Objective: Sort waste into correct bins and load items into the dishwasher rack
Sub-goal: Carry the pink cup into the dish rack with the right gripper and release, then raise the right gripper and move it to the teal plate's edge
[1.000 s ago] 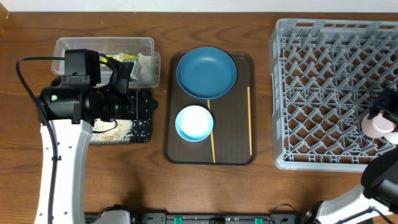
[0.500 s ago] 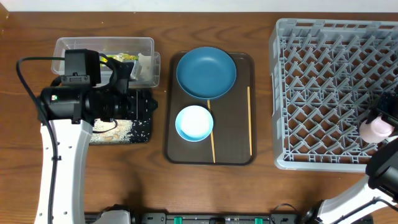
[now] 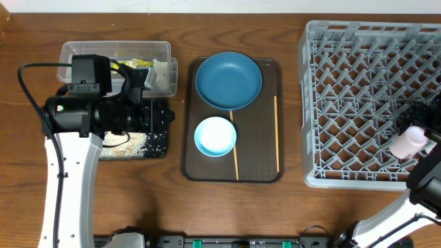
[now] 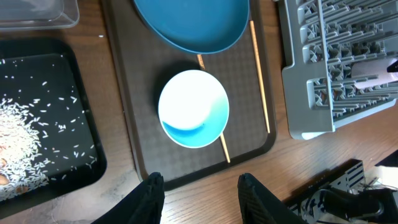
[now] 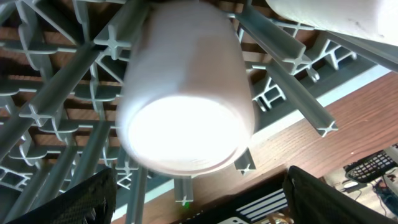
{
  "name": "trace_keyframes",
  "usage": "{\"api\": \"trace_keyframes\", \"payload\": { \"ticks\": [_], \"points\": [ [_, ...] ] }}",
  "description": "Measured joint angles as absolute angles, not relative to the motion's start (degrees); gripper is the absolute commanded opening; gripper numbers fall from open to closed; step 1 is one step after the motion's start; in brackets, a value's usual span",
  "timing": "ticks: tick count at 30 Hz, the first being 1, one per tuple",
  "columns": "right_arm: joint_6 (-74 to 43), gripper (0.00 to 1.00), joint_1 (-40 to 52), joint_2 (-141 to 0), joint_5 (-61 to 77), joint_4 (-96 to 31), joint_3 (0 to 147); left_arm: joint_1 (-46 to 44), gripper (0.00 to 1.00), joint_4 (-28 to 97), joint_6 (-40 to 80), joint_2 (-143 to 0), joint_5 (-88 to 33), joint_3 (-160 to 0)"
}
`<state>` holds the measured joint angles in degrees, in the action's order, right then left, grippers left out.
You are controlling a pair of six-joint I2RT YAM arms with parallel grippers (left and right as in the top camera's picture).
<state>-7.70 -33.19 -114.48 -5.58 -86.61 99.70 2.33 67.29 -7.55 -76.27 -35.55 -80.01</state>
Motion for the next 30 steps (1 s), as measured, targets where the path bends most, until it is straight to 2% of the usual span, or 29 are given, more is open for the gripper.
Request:
{"api": "trace_keyframes", "payload": {
  "ticks": [4, 8, 14, 21, 30],
  "points": [
    [-7.7, 0.83, -33.2, -114.5, -4.9, -87.0, 99.7, 2.3, 0.45, 67.3, -7.6, -76.3, -35.6, -80.0],
    [-7.7, 0.82, -32.9, -113.0, -4.2, -87.0, 99.7, 2.3, 0.53, 67.5, -7.6, -76.3, -35.0, -80.0],
    [-7.6, 0.82, -28.8, -103.0, 0.9, -83.5, 101.6, 2.4, 0.53, 68.9, -5.9, -76.3, -28.8, -80.0],
    [-7.2, 0.82, -13.5, -90.5, 9.5, -73.9, 103.5, 2.4, 0.54, 69.3, -3.6, -76.3, -24.8, -80.0],
    [-8.5, 0.81, 7.6, -96.1, 10.7, -62.9, 103.5, 2.4, 0.55, 69.6, -2.8, -76.3, -23.6, -80.0]
  ]
}}
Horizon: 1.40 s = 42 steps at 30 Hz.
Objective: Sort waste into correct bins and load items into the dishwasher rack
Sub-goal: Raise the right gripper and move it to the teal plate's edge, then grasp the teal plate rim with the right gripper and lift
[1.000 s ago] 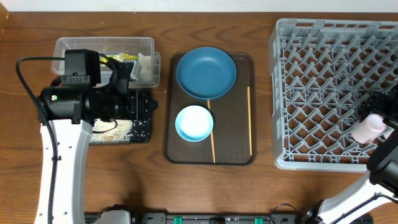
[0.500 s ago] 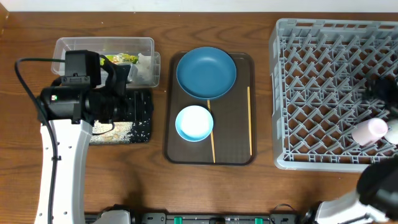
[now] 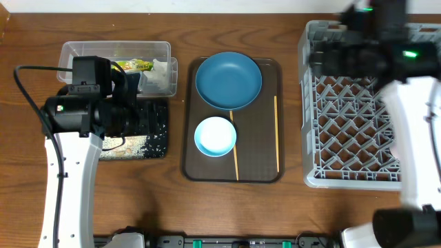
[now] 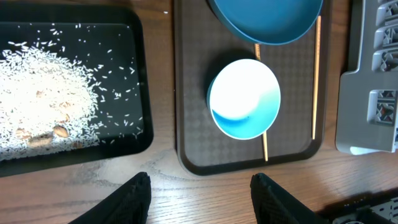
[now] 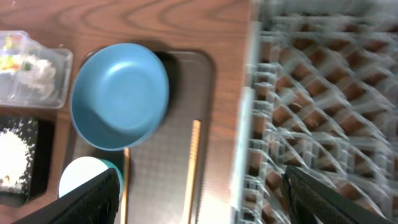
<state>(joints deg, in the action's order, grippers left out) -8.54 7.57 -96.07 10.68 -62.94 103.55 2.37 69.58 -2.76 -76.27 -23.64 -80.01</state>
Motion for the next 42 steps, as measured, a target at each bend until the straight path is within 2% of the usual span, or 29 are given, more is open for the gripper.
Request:
{"api": "trace_keyframes", "payload": {
  "ticks": [5, 8, 15, 18, 22, 28, 42],
  "points": [
    [-10.0, 0.79, 14.6, -104.3, 8.8, -56.4, 103.5, 2.4, 0.56, 69.7, -2.8, -76.3, -23.6, -80.0],
    [-11.6, 0.71, 17.8, -110.0, 6.6, -53.3, 103.5, 2.4, 0.56, 69.8, -2.8, -76.3, -23.6, -80.0],
    [-16.7, 0.62, 22.5, -122.6, 2.6, -49.2, 103.4, 2.4, 0.56, 70.0, -2.8, -76.3, -23.6, -80.0],
    [-19.9, 0.5, 23.3, -125.8, 0.9, -48.8, 103.3, 2.4, 0.56, 70.0, -2.8, -76.3, -23.6, -80.0],
    [-23.6, 0.28, 23.2, -127.9, -0.2, -48.7, 103.1, 2.4, 0.56, 70.1, -2.8, -76.3, -23.6, -80.0],
    [-26.0, 0.09, 23.3, -128.0, -1.0, -47.9, 103.1, 2.4, 0.57, 70.1, -2.8, -76.3, -23.6, -80.0],
    [-32.2, 0.01, 23.3, -128.0, -1.3, -47.9, 103.1, 2.4, 0.57, 70.3, -2.8, -76.3, -23.6, -80.0]
  ]
}}
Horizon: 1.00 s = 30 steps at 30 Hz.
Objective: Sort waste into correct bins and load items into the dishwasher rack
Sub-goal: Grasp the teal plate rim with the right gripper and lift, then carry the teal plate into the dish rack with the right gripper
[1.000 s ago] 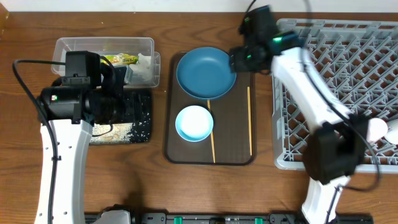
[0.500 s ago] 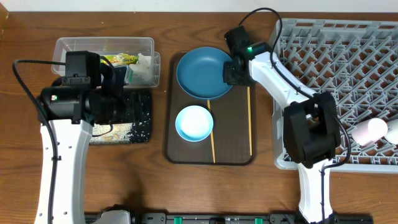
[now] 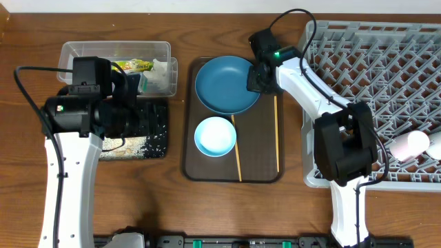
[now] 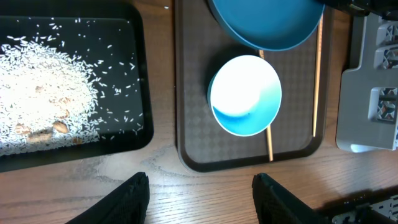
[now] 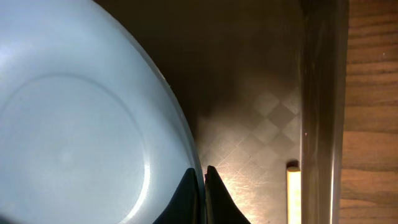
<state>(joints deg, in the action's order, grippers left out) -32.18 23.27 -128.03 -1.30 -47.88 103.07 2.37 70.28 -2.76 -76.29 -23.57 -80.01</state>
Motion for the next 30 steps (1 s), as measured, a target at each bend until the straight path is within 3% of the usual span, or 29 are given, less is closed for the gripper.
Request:
{"api": "trace_keyframes", "payload": {
  "ticks": [11, 18, 24, 30],
  "points": [
    [-32.6, 0.01, 22.4, -126.8, -1.7, -48.3, 103.1, 2.4, 0.57, 70.3, -2.8, -76.3, -23.6, -80.0],
    [-26.5, 0.01, 17.1, -115.5, -10.3, -48.9, 103.4, 2.4, 0.57, 70.3, -2.8, -76.3, -23.6, -80.0],
    [-13.8, 0.01, 8.4, -101.5, -18.5, -45.0, 105.2, 2.4, 0.57, 70.3, -2.8, -76.3, -23.6, -80.0],
    [4.1, 0.01, 1.3, -96.0, -28.3, -39.6, 105.7, 2.4, 0.57, 70.3, -2.8, -76.3, -23.6, -80.0]
  ]
}}
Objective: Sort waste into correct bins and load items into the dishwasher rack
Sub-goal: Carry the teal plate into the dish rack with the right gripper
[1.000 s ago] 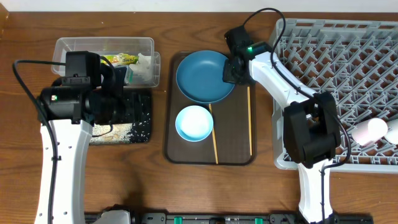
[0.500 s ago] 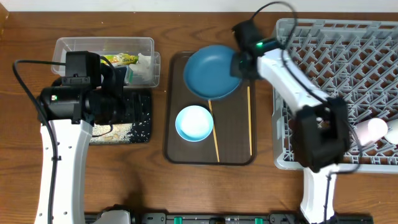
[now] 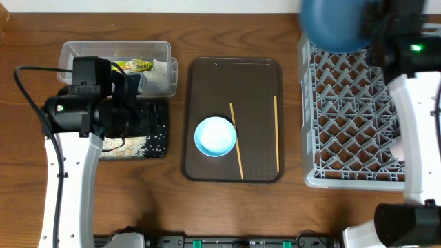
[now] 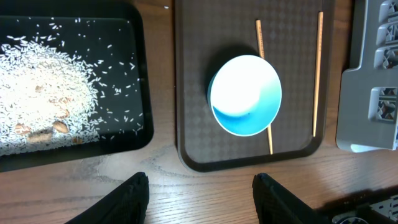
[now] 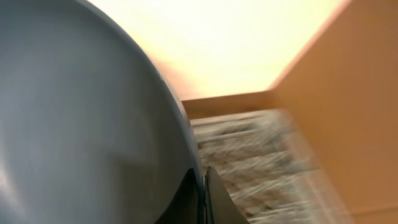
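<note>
A blue plate point(image 3: 334, 24) hangs blurred in the air over the back left corner of the grey dishwasher rack point(image 3: 344, 103). My right gripper point(image 5: 203, 186) is shut on its rim; the plate point(image 5: 81, 124) fills the left of the right wrist view. A small light-blue bowl point(image 3: 216, 136) and two chopsticks point(image 3: 236, 150) point(image 3: 276, 134) lie on the brown tray point(image 3: 255, 76). The left gripper point(image 4: 205, 202) is open over bare wood just in front of the tray, with nothing between its fingers point(image 4: 140, 199). The bowl point(image 4: 244, 94) sits ahead of it.
A black tray with spilled rice point(image 3: 148, 141) lies left of the brown tray, and a clear bin point(image 3: 117, 52) with wrappers stands behind it. A pale cup point(image 3: 397, 147) lies in the rack's front right, partly behind my right arm.
The blue plate has left the brown tray and is now held high above the rack's back left corner. The chopstick it partly covered shows in full. My left arm has not moved.
My right gripper stood open by the pale cup in the rack's front right. It was then over the rack's back, still open. Then it was shut on the plate's rim on the tray, and now holds the plate aloft. The left gripper shifted slightly, then stayed open.
</note>
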{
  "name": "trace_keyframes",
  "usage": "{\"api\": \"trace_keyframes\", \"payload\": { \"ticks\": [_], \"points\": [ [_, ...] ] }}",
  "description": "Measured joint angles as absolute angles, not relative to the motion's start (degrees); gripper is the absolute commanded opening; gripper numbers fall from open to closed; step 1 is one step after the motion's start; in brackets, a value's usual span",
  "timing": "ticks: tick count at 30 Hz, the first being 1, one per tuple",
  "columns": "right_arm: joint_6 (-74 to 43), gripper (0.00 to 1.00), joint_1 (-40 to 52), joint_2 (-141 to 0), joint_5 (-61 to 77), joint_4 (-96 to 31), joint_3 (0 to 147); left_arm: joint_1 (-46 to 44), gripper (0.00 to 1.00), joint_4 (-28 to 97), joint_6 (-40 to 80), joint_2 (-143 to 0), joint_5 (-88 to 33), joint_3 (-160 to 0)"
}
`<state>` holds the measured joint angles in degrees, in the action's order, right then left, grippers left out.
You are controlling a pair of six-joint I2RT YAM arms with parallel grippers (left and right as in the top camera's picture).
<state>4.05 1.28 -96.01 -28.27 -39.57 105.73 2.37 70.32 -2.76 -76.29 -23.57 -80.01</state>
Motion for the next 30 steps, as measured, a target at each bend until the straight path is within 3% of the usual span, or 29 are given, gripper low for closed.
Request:
{"api": "trace_keyframes", "payload": {
  "ticks": [5, 15, 30],
  "points": [
    [15.4, 0.01, -3.7, -97.2, -40.1, -38.3, 105.7, 2.4, 0.57, 70.3, -2.8, -76.3, -23.6, -80.0],
    [22.9, 0.01, -8.1, -104.9, -58.2, -30.9, 105.7, 2.4, 0.57, 70.5, -2.8, -76.3, -23.6, -80.0],
    [36.3, 0.01, -16.0, -111.2, -64.8, -11.6, 105.6, 2.4, 0.57, 70.7, -2.8, -76.3, -23.6, -80.0]
  ]
}}
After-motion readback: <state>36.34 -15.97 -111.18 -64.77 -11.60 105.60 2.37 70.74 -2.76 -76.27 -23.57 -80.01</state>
